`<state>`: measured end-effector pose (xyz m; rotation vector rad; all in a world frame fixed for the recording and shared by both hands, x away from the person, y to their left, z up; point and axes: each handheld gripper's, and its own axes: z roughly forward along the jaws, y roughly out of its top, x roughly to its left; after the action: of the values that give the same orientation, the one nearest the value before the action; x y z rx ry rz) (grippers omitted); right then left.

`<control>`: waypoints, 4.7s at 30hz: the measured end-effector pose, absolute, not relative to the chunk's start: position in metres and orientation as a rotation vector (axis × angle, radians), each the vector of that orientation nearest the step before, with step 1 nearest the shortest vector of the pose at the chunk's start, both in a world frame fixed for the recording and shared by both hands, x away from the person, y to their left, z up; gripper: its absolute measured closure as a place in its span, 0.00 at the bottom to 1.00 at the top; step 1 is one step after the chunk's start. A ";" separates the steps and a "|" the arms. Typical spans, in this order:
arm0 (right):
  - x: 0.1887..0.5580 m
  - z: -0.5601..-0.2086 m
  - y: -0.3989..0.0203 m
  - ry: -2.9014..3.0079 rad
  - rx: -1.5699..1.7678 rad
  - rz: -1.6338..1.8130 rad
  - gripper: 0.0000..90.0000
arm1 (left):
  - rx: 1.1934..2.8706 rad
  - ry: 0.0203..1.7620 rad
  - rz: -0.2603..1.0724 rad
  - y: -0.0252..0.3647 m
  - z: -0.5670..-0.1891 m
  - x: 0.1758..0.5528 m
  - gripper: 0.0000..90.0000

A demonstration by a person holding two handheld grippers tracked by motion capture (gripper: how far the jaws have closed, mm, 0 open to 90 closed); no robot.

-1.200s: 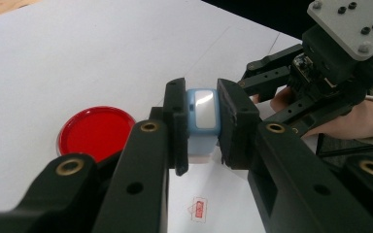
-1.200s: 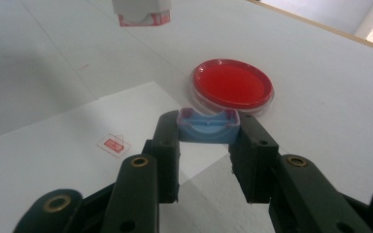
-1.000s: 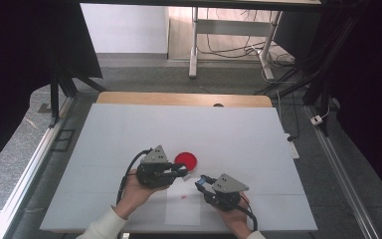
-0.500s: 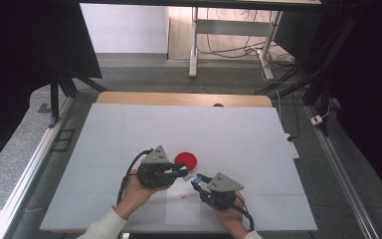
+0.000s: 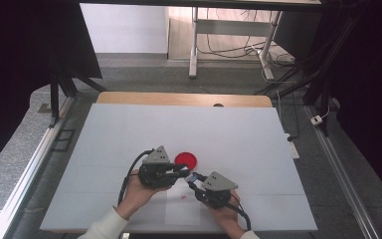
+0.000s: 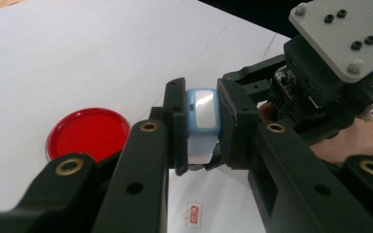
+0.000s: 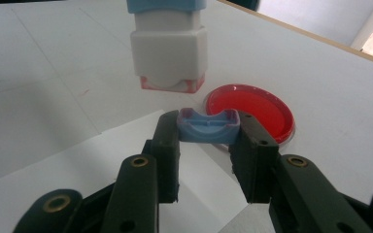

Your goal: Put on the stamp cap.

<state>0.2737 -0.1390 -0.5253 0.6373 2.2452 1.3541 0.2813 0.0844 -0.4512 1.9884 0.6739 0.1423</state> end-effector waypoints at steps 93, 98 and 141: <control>0.262 -0.528 -0.131 2.123 0.598 1.347 0.71 | 1.910 0.729 0.170 0.077 -0.461 0.281 0.83; 0.263 -0.528 -0.131 2.122 0.597 1.348 0.71 | 1.904 0.725 0.183 0.076 -0.461 0.279 0.83; 0.260 -0.527 -0.131 2.093 0.582 1.280 0.72 | 1.913 0.755 0.133 0.076 -0.467 0.282 0.84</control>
<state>0.2601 -0.1314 -0.5274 0.5820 2.0927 1.2802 0.2816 0.0761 -0.4672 1.9127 0.7547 0.1330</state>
